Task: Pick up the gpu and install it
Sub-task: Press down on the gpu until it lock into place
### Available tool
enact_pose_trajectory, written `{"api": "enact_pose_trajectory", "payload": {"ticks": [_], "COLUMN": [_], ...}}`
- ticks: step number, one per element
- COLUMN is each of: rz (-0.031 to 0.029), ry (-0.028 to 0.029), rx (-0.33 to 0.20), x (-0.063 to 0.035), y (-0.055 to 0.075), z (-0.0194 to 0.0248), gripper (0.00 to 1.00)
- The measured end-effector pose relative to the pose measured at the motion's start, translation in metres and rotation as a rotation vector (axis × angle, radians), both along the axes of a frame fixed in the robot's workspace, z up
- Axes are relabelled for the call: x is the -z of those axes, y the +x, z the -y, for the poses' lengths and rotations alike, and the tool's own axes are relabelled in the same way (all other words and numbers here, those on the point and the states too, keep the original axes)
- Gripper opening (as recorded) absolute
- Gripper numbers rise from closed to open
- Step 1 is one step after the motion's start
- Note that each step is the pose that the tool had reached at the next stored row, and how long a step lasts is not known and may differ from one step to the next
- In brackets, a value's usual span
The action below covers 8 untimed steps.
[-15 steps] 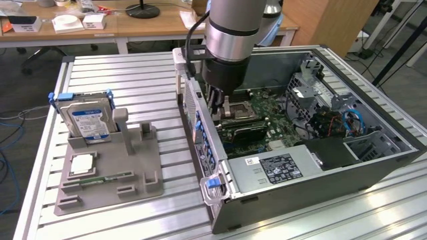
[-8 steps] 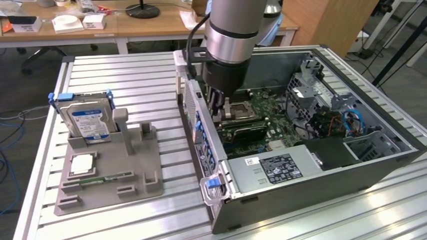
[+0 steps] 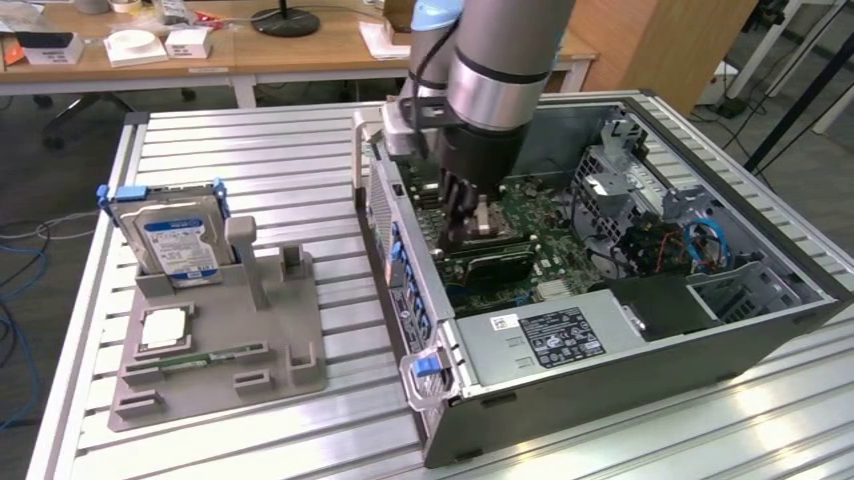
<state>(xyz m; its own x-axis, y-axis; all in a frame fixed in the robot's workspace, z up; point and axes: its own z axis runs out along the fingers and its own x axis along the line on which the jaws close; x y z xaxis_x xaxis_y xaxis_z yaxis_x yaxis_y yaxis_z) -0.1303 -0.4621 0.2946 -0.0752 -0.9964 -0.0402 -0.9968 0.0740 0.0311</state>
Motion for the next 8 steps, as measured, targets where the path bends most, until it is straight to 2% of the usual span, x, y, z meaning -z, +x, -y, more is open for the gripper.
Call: {"api": "enact_pose_trajectory", "payload": {"ticks": [2,3,8], "rz": [-0.0001,-0.0011,-0.0013], "ry": [0.008,0.0092,0.009], "rx": [0.0,0.0,0.0], "x": [-0.0001,0.0001,0.0], "y": [0.0088,0.0099,0.01], "z": [0.0,0.0,0.0], "gripper": [0.11,0.11,0.11]}}
